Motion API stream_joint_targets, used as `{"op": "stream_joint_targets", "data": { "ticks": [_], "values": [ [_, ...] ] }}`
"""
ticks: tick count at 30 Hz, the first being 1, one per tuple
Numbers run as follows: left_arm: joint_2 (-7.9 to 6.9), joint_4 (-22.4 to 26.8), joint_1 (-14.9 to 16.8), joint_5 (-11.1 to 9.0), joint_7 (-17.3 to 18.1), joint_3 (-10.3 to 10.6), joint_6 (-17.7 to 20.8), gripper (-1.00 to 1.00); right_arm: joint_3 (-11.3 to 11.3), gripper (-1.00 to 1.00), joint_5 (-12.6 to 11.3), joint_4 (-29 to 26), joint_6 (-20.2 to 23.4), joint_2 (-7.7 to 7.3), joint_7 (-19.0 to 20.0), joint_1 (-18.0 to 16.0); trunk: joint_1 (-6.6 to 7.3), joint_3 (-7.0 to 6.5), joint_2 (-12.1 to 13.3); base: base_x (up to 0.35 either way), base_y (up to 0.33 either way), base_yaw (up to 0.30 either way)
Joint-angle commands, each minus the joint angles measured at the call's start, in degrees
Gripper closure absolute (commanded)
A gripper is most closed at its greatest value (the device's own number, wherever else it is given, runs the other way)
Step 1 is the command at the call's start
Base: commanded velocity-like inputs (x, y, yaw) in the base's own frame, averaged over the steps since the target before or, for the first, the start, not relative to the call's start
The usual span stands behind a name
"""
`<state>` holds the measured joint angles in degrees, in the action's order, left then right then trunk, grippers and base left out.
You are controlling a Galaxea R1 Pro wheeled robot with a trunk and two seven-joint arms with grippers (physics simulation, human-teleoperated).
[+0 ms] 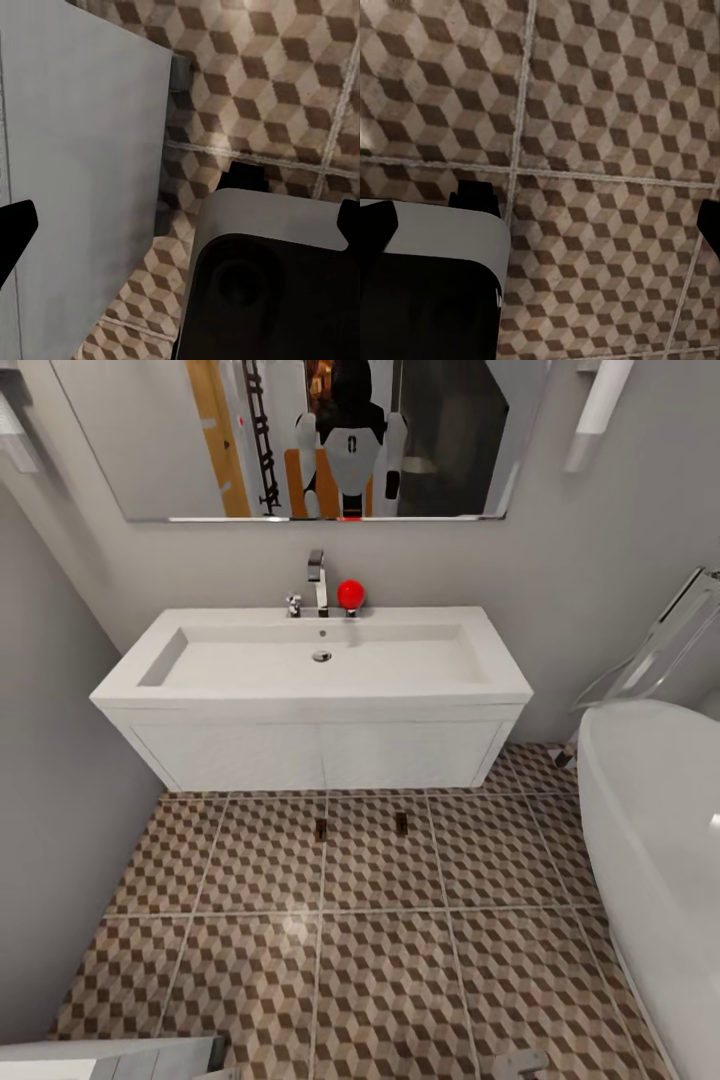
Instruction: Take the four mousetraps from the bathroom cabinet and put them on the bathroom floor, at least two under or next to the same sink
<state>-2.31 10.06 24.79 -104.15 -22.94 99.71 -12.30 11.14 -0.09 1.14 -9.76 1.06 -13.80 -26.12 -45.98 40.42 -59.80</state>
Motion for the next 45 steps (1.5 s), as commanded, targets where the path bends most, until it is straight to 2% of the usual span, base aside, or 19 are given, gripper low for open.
{"op": "stream_joint_targets", "data": {
  "ticks": [1,9,25,32,45],
  "values": [
    [-0.01,0.0,0.0,0.0,0.0,0.0,0.0,-1.0,0.0,-1.0,0.0,0.0,0.0,0.02,0.0,0.0,0.0,-0.09,0.0,0.0,0.0,0.0],
    [-0.04,0.0,0.0,-0.1,0.0,0.0,0.0,-1.0,0.0,-1.0,0.0,0.0,0.0,-0.04,0.0,0.0,0.0,-0.82,0.0,0.0,0.0,0.0],
    [0.01,0.0,0.0,-0.1,0.0,0.0,0.1,-1.0,-0.1,-1.0,-0.2,0.0,-1.3,-0.23,0.0,0.0,3.51,-5.15,6.4,0.0,0.0,-0.065],
    [-0.12,0.0,0.0,-0.1,0.0,0.0,0.0,-1.0,-0.1,-1.0,-0.1,0.2,-4.4,-0.18,0.0,0.0,3.51,-5.79,6.4,0.0,0.0,-0.098],
    [-0.01,0.0,0.0,0.0,0.0,0.0,0.0,-1.0,0.0,-1.0,-0.1,0.2,-5.0,-0.16,0.0,0.0,3.51,-6.97,6.4,0.0,0.0,-0.094]
  ]
}}
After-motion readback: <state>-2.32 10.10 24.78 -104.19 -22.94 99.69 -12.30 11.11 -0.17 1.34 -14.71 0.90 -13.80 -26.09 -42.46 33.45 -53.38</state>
